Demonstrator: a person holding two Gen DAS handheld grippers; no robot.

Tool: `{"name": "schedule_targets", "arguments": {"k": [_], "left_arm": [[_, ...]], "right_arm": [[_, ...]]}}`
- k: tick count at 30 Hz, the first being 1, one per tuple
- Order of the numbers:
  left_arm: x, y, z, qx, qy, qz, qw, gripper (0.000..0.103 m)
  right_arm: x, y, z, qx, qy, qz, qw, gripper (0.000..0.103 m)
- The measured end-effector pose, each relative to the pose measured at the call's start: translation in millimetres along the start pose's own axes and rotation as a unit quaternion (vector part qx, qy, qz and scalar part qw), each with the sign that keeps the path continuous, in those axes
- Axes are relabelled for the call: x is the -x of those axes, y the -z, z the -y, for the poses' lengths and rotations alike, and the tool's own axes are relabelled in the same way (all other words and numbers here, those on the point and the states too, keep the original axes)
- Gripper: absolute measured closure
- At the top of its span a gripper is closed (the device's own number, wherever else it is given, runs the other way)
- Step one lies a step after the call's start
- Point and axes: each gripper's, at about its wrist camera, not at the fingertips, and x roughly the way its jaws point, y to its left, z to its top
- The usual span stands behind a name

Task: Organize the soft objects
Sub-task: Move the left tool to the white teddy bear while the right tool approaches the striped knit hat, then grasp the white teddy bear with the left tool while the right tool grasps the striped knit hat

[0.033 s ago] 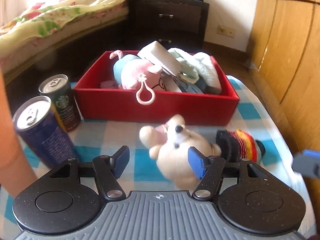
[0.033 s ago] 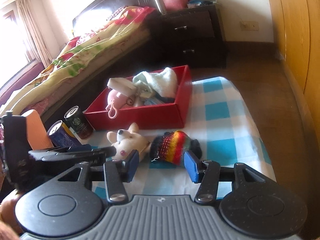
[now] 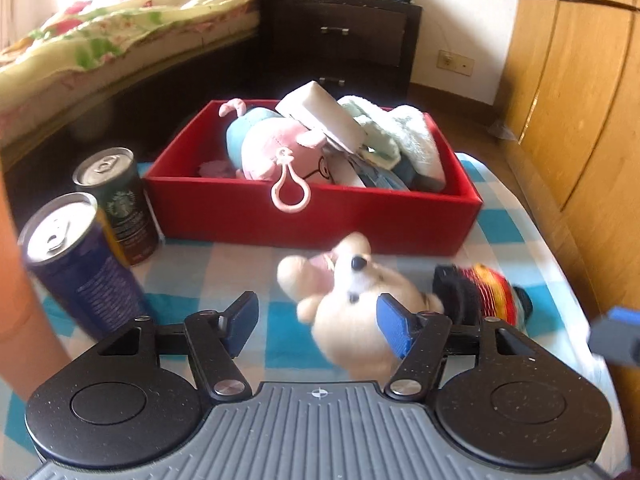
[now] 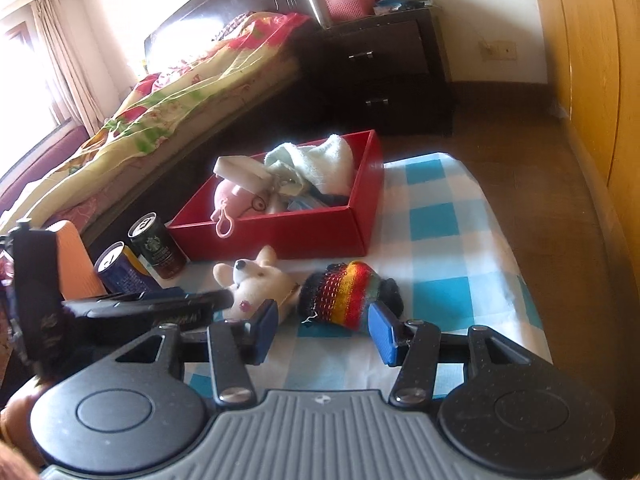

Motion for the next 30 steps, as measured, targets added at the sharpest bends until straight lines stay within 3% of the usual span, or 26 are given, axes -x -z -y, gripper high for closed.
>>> {"name": "schedule_targets", "arguments": {"k": [10, 13, 16, 23, 26, 30], "left_arm": [[-32, -13, 17, 0.015, 0.023, -0.020, 0.9994, 0.032], [-41, -13, 22, 0.012, 0.026, -0.031, 0.9991, 0.043], [-34, -10, 20, 0.004, 0.030, -0.031, 0.9990, 0.051], [-5, 13, 3, -0.029, 0.027, -0.042, 0.9983, 0.050], [14, 23, -4, -0.038, 0.031, -0.054, 0.9973, 0.049], [36, 40, -14, -0.045, 0.038, -0.072, 0.9957, 0.050]], "right_arm": [[-4, -4, 1, -0.005, 0.006, 0.000, 1.000, 0.069], [-8, -5, 6, -0.023, 0.003, -0.008, 1.000, 0.069], [-11, -8, 9, -0.031, 0.004, -0.012, 0.999, 0.069], [-34, -13, 7, -0.029, 0.030, -0.032, 0.999, 0.068], [-49, -14, 1, -0.013, 0.047, -0.051, 0.997, 0.055], [-66, -18, -5, 0.006, 0.065, -0.058, 0.996, 0.047]]}}
